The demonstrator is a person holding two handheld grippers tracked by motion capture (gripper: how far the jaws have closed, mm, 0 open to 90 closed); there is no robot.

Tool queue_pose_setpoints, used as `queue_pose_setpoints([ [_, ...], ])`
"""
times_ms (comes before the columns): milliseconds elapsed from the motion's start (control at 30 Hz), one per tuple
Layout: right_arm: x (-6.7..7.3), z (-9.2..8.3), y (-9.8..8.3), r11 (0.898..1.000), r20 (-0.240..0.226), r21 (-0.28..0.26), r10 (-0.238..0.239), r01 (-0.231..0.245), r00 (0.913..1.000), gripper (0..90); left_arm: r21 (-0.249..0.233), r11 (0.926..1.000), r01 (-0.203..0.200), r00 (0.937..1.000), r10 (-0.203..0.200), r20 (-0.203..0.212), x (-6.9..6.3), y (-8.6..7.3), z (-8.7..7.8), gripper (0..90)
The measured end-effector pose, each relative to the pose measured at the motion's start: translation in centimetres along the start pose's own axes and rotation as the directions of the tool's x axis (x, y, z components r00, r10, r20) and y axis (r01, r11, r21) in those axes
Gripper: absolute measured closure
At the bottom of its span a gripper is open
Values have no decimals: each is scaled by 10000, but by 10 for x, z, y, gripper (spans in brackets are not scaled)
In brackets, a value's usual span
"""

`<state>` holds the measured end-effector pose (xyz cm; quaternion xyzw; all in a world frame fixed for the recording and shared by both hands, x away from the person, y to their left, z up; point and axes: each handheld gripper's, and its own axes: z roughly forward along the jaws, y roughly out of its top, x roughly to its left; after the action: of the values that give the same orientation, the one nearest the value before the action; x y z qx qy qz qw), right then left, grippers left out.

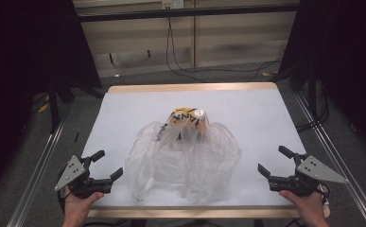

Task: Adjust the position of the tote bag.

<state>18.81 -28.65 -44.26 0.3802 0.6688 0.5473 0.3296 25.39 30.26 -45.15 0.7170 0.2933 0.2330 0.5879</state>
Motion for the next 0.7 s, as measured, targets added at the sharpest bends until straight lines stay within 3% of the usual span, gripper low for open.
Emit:
queue_pose_setpoints([
  [67,1,1,0,10000,-82,-28,5,-5,10000,66,-94,10000,-14,9999,13,-136,-1,1,0,61],
  [133,1,1,0,10000,-123,64,-33,33,9999,68,28,10000,-72,9999,72,115,0,1,0,64],
  [200,1,1,0,10000,-77,53,-20,21,10000,76,76,9998,-197,9998,197,25,-2,1,0,119],
  [233,-1,1,0,9999,-184,113,-30,32,9998,133,259,9991,-343,9994,343,-2,-3,2,-1,116],
  [300,-1,2,0,9999,-305,151,-69,74,9995,140,193,9995,-257,9996,255,121,-3,2,-1,154],
  [400,0,2,1,9997,-401,216,-65,74,9992,174,352,9983,-455,9989,453,74,-5,4,-3,178],
  [533,3,3,4,9997,-715,235,-88,105,9974,256,424,9982,-423,9984,406,399,-9,6,-3,256],
  [600,4,4,4,9996,-805,254,-116,137,9967,264,657,9957,-656,9969,626,471,-9,7,-5,275],
  [700,6,4,5,9991,-1059,342,-201,239,9942,309,602,9959,-680,9960,643,614,-14,9,-8,326],
])
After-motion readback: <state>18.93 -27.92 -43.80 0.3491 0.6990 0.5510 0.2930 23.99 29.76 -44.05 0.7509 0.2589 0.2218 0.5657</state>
